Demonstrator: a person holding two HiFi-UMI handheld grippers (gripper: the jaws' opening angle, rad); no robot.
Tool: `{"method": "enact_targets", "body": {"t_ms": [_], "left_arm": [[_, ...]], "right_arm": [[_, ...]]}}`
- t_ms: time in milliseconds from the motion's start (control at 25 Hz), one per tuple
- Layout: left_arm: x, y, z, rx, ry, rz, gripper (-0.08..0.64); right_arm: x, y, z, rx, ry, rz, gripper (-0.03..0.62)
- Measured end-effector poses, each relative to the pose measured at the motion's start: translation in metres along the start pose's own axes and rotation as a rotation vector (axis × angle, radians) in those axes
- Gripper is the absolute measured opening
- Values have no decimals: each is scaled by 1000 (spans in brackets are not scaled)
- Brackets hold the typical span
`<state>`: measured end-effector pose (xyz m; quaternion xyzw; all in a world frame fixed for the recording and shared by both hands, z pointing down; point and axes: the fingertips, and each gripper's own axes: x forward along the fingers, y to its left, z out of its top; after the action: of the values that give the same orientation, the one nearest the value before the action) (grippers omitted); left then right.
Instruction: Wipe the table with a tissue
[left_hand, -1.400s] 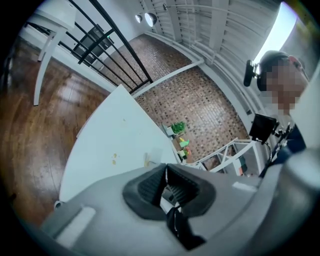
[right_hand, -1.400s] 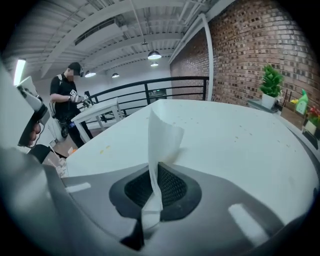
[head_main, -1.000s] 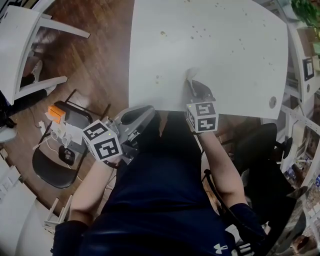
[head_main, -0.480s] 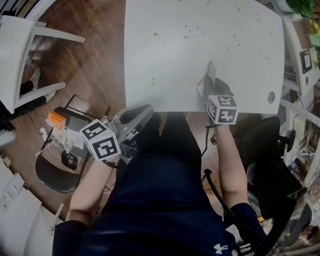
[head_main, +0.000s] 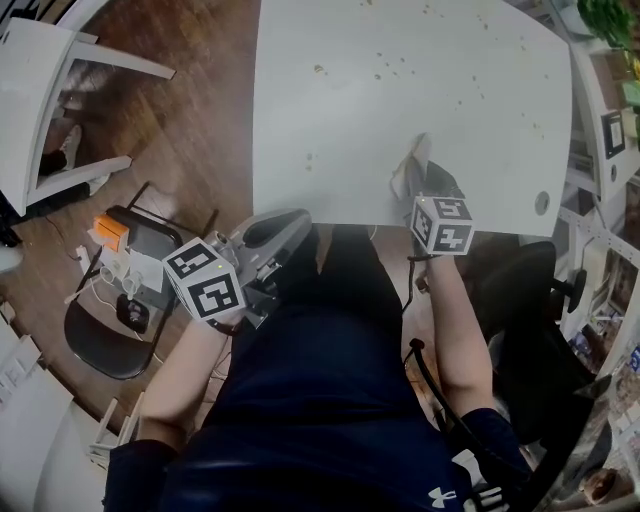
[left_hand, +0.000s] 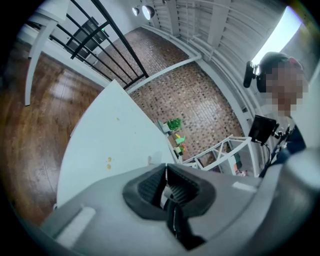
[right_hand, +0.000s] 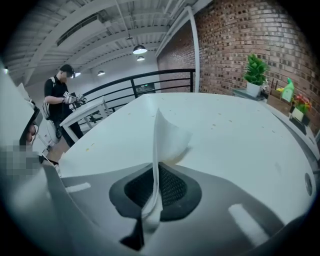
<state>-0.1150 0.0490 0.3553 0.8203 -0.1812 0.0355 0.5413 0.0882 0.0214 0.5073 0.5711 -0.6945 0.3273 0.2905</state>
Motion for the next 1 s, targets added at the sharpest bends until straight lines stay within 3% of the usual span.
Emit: {"method": "enact_targets", "body": {"t_ms": [200, 360, 640, 880, 1000], "left_arm": [[-16, 10, 2, -15, -31, 24, 9], [-33, 16, 6, -22, -63, 37, 9], [-58, 27, 17, -37, -123, 54, 9], [-73, 34, 22, -54, -162, 69, 8], [-82, 41, 22, -67, -176, 86, 7]], "right_arm": [[17, 57, 8, -128, 5, 83, 11], [26, 103, 15, -151, 6, 173, 11], [11, 167, 72, -192, -159, 318, 11], [11, 175, 116, -204, -302, 303, 11], [25, 179, 111, -227, -280, 313, 11]]}}
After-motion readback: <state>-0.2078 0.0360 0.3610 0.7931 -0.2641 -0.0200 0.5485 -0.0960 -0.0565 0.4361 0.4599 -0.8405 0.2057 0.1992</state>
